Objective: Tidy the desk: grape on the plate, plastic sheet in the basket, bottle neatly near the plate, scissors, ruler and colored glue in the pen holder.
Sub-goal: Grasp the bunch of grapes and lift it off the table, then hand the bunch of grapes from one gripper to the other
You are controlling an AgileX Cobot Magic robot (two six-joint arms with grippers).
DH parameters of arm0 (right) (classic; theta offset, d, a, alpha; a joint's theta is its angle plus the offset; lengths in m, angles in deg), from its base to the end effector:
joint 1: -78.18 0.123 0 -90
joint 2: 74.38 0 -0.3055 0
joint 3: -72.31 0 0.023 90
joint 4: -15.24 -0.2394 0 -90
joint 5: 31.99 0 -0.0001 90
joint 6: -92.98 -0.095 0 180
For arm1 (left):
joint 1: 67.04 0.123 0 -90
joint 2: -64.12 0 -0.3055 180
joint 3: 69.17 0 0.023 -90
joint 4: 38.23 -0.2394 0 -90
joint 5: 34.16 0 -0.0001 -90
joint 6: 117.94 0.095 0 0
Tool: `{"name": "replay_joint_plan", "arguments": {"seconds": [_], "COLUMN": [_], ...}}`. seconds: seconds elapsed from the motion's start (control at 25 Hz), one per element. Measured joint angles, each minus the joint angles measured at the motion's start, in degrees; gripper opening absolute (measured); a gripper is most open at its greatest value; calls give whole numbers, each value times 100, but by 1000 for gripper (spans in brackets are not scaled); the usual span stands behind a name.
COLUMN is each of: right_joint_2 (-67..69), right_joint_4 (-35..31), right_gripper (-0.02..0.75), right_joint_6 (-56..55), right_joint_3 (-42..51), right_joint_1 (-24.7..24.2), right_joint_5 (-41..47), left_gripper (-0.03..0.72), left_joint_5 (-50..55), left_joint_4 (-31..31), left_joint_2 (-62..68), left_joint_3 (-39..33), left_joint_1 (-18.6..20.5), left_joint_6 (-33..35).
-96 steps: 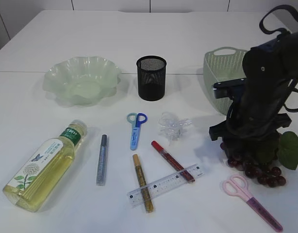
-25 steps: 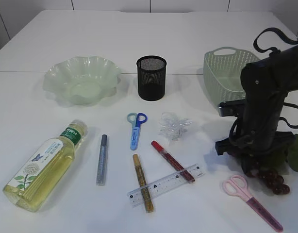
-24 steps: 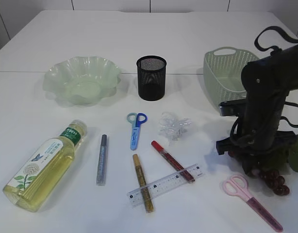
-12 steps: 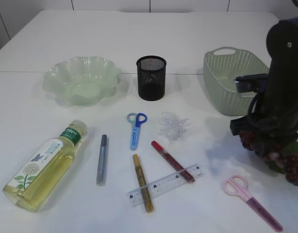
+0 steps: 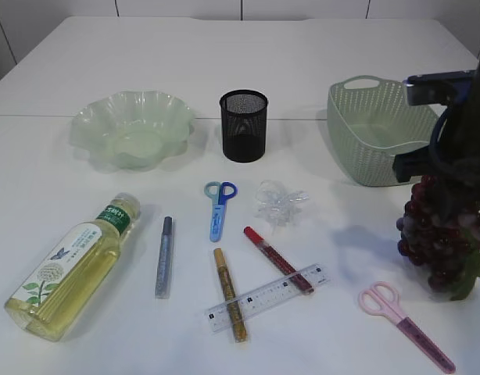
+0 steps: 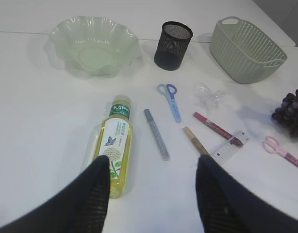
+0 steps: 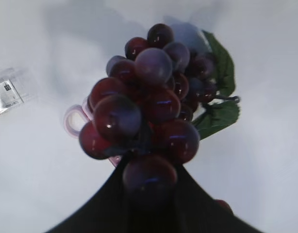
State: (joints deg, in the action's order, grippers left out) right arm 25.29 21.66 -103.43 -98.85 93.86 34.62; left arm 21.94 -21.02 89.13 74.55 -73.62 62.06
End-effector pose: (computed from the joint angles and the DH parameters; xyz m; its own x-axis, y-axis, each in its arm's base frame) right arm 0.2855 0.0700 0.2758 -0.9935 -0.0315 -0.1093 -0.0230 0.9967 -0.0783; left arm 0.0020 -0.0237 0.3466 -0.4878 -0.1098 -0.8660 0.2507 0.9326 -0.2595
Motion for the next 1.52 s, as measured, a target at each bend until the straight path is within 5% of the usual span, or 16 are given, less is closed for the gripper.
{"name": "replay_joint_plan", "arguments": {"seconds": [0.56,1.08,1.36,1.52], "right_joint_2": [-261,-778,-1201,-1252], "right_joint_4": [-3,-1432,-2309,-3045], "right_gripper": [121,121,120,120], "right_joint_6": [52,498,745,1004], "right_joint_3": [-1210,-1653,-1657,-1666], "right_joint_1": [0,0,0,0], "right_joint_5": [387,487,520,524], "left_gripper": [415,415,415,420], "left_joint_5": [61,-753,-1537,-1945], "left_joint_4": [-34,-11,431,983], "left_joint_2": [0,252,962,1517], "left_joint_3": [0,-187,-611,-611], "left_joint_1": [0,0,0,0], "left_joint_6": [60,1602,1836,2504]}}
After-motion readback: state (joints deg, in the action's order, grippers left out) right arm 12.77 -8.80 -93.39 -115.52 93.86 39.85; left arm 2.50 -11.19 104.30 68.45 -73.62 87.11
